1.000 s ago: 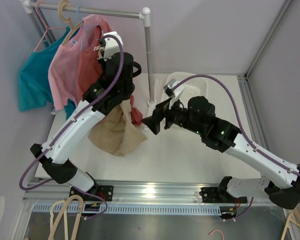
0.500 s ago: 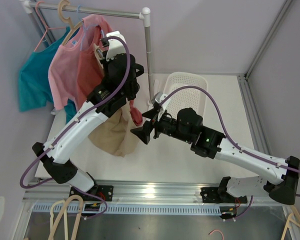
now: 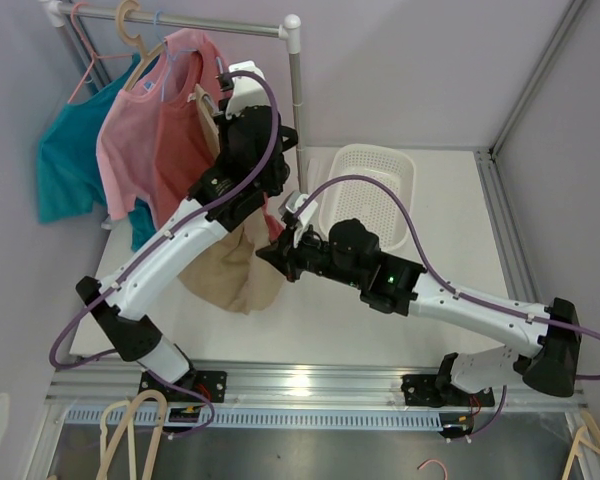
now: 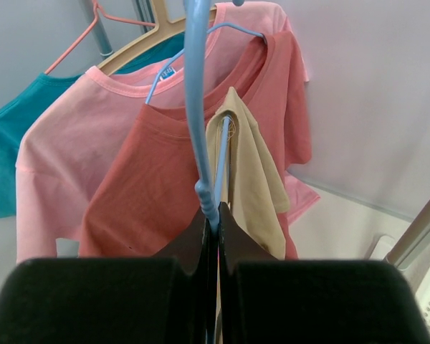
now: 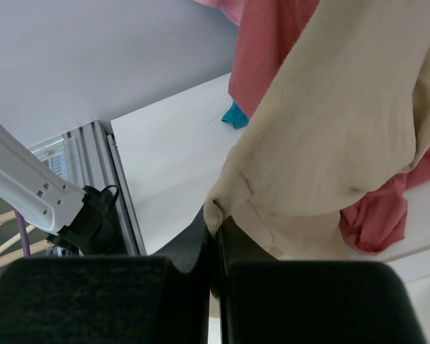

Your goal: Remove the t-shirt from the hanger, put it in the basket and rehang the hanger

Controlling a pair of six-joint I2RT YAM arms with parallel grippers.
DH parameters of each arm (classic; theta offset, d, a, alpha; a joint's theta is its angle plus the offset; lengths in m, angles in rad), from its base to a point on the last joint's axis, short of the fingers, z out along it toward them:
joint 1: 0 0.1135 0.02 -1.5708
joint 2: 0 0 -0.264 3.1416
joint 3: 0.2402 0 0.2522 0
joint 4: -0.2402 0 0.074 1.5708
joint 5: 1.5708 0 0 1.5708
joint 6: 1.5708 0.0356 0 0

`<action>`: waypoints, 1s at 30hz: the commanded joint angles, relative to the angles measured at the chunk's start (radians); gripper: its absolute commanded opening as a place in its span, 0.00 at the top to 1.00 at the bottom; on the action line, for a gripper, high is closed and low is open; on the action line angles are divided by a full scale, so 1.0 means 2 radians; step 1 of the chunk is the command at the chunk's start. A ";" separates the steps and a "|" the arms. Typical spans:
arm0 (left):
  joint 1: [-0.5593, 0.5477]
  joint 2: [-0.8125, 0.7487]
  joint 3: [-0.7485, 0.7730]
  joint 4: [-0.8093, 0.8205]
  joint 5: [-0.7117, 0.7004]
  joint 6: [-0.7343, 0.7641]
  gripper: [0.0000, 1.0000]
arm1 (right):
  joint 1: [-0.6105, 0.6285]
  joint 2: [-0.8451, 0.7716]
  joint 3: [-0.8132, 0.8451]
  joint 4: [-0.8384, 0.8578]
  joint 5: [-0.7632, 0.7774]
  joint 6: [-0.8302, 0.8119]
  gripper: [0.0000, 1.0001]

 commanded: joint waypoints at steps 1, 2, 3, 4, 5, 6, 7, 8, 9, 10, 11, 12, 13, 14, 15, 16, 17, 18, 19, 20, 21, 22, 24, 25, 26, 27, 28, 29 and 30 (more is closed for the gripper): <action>-0.001 0.000 0.007 0.019 0.012 -0.002 0.99 | 0.011 -0.018 0.017 0.004 0.016 -0.006 1.00; 0.003 0.007 0.009 0.020 0.015 -0.002 0.99 | 0.014 -0.028 0.016 0.000 0.021 -0.007 1.00; 0.007 0.012 0.012 0.020 0.019 -0.002 0.99 | 0.023 -0.036 0.012 -0.010 0.038 -0.008 1.00; 0.010 0.019 0.025 0.019 0.020 -0.001 0.99 | 0.027 -0.044 0.002 -0.013 0.044 -0.008 1.00; 0.016 0.025 0.030 0.014 0.021 -0.001 0.99 | 0.033 -0.051 -0.003 -0.019 0.050 -0.006 1.00; 0.020 0.038 0.036 0.012 0.024 -0.001 0.99 | 0.045 -0.069 -0.009 -0.023 0.057 -0.005 1.00; 0.024 0.044 0.053 0.009 0.027 -0.001 0.99 | 0.052 -0.076 -0.014 -0.026 0.071 -0.002 1.00; 0.030 0.052 0.058 0.006 0.028 0.001 0.99 | 0.060 -0.084 -0.023 -0.031 0.080 0.000 1.00; 0.032 0.063 0.064 0.000 0.029 0.000 0.99 | 0.069 -0.097 -0.029 -0.031 0.091 0.006 1.00; 0.034 0.068 0.076 -0.003 0.033 0.000 0.99 | 0.089 -0.103 -0.034 -0.042 0.108 0.009 1.00; 0.038 0.073 0.088 -0.004 0.035 0.002 0.99 | 0.099 -0.108 -0.045 -0.048 0.120 0.012 1.00; 0.040 0.078 0.100 -0.010 0.036 0.002 0.99 | 0.109 -0.113 -0.052 -0.048 0.131 0.021 1.00; 0.043 0.085 0.103 -0.011 0.038 0.002 0.99 | 0.130 -0.119 -0.058 -0.046 0.144 0.026 1.00; 0.043 0.087 0.119 -0.014 0.039 0.004 0.99 | 0.141 -0.121 -0.064 -0.046 0.154 0.031 1.00; 0.044 0.090 0.121 -0.014 0.039 0.005 0.99 | 0.152 -0.121 -0.075 -0.044 0.166 0.037 1.00; 0.046 0.093 0.124 -0.014 0.039 0.007 0.99 | 0.164 -0.123 -0.081 -0.043 0.176 0.040 1.00; 0.046 0.094 0.127 -0.014 0.041 0.011 0.99 | 0.183 -0.122 -0.085 -0.040 0.194 0.044 1.00; 0.047 0.096 0.137 -0.013 0.041 0.014 0.99 | 0.191 -0.122 -0.099 -0.039 0.203 0.053 1.00; 0.047 0.097 0.139 -0.009 0.041 0.021 0.99 | 0.197 -0.120 -0.106 -0.039 0.207 0.058 1.00; 0.048 0.097 0.143 -0.008 0.040 0.024 0.99 | 0.205 -0.120 -0.112 -0.035 0.208 0.063 1.00; 0.048 0.097 0.148 -0.007 0.041 0.026 0.99 | 0.207 -0.119 -0.120 -0.021 0.213 0.069 1.00; 0.048 0.097 0.150 -0.006 0.042 0.031 0.99 | 0.208 -0.117 -0.136 -0.016 0.213 0.080 1.00; 0.046 0.093 0.157 -0.019 0.042 0.027 0.99 | 0.208 -0.113 -0.148 -0.005 0.219 0.087 1.00; 0.044 0.090 0.161 -0.029 0.044 0.015 0.99 | 0.208 -0.111 -0.153 -0.003 0.223 0.087 1.00; 0.043 0.082 0.164 -0.056 0.048 0.006 0.99 | 0.206 -0.107 -0.152 -0.002 0.224 0.086 1.00; 0.040 0.078 0.166 -0.073 0.054 -0.003 0.99 | 0.198 -0.104 -0.150 -0.002 0.230 0.084 1.00; 0.036 0.072 0.176 -0.092 0.060 -0.015 0.99 | 0.192 -0.103 -0.148 -0.003 0.230 0.080 1.00; 0.027 0.065 0.180 -0.147 0.072 -0.046 0.99 | 0.184 -0.102 -0.140 -0.003 0.230 0.072 1.00; 0.023 0.048 0.186 -0.182 0.106 -0.074 0.99 | 0.165 -0.104 -0.135 -0.004 0.229 0.069 1.00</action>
